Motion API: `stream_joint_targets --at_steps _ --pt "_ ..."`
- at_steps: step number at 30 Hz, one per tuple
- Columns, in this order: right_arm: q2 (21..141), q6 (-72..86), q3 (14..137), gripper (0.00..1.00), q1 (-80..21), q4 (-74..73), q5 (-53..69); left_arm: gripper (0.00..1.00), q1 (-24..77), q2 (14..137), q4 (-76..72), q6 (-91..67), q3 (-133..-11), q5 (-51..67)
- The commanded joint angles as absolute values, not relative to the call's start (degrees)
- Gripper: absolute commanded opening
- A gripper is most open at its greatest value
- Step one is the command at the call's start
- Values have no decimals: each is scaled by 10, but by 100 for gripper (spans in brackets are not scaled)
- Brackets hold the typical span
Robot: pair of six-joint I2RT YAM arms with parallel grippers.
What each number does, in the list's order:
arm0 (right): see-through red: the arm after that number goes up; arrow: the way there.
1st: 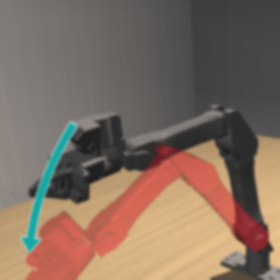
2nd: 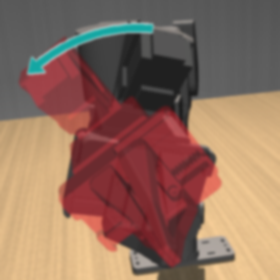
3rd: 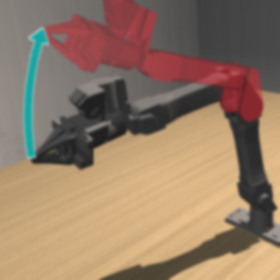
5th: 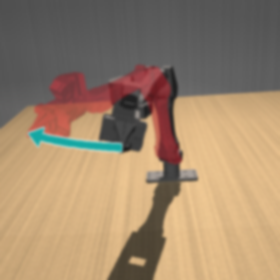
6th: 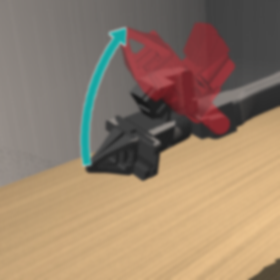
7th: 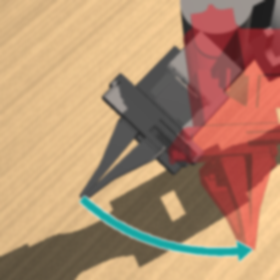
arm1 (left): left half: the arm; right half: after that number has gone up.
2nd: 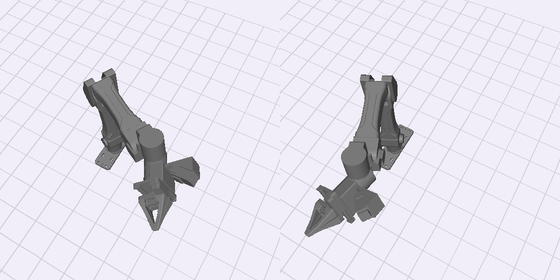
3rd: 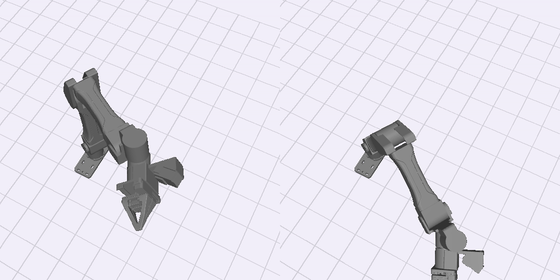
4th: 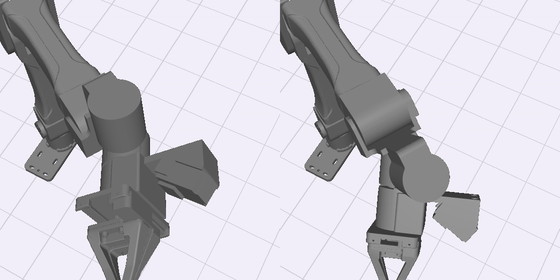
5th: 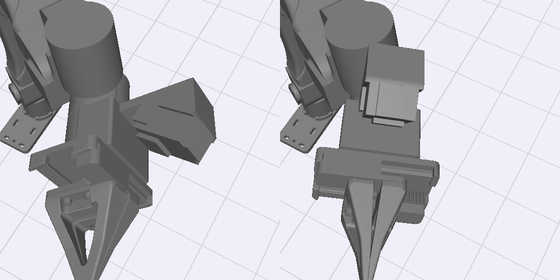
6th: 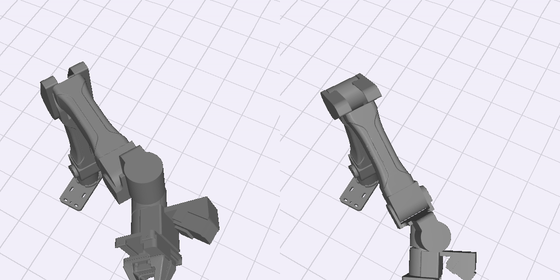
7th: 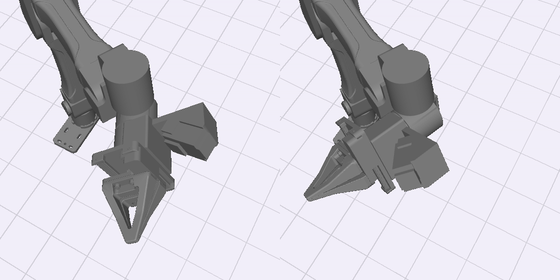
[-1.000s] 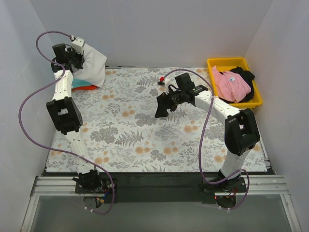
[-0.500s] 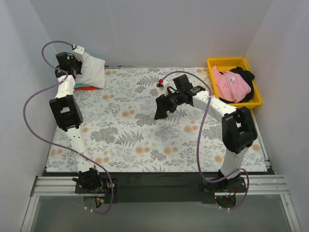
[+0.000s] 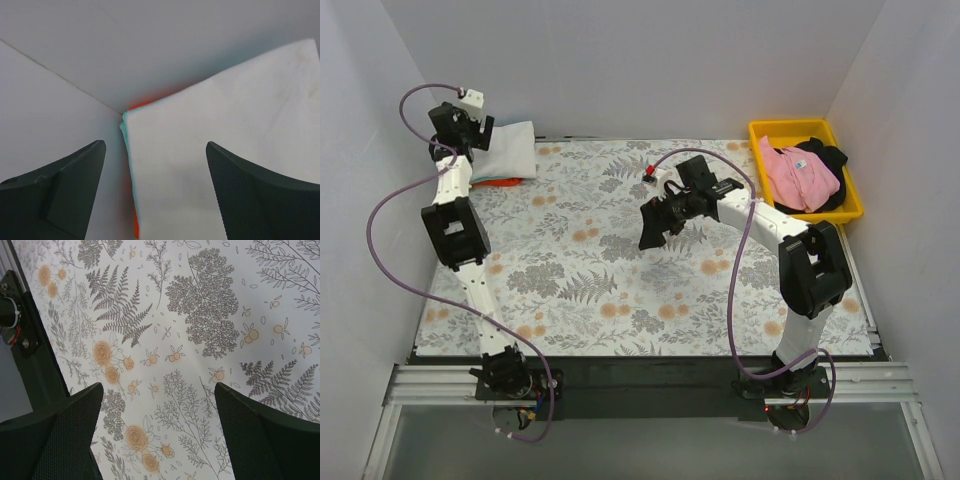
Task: Fold and stack the t-shirts
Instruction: Neatly place the folded tshirt to the corner, then reset both grippers
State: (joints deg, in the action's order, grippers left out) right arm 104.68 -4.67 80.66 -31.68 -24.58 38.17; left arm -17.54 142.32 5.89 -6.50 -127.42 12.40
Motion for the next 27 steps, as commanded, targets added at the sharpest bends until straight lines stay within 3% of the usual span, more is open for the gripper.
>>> stream_joint_targets --at_steps 1,8,11,17,21,27 --pt "1020 -54 821 98 -316 -255 352 81 -180 1364 25 -118 -1308 120" --pt "978 -55 814 98 -273 -258 345 84 -178 1252 76 -220 -1279 164" --pt "953 -50 812 98 -235 -258 344 85 -161 1209 164 -216 -1272 204" --pt "893 -56 792 99 -142 -270 311 87 -19 1157 372 -176 -1259 149" --pt "847 -83 757 98 -98 -295 263 88 67 1128 443 -259 -1192 179" --pt "790 -117 658 98 -93 -321 165 90 167 1039 402 -337 -968 133"
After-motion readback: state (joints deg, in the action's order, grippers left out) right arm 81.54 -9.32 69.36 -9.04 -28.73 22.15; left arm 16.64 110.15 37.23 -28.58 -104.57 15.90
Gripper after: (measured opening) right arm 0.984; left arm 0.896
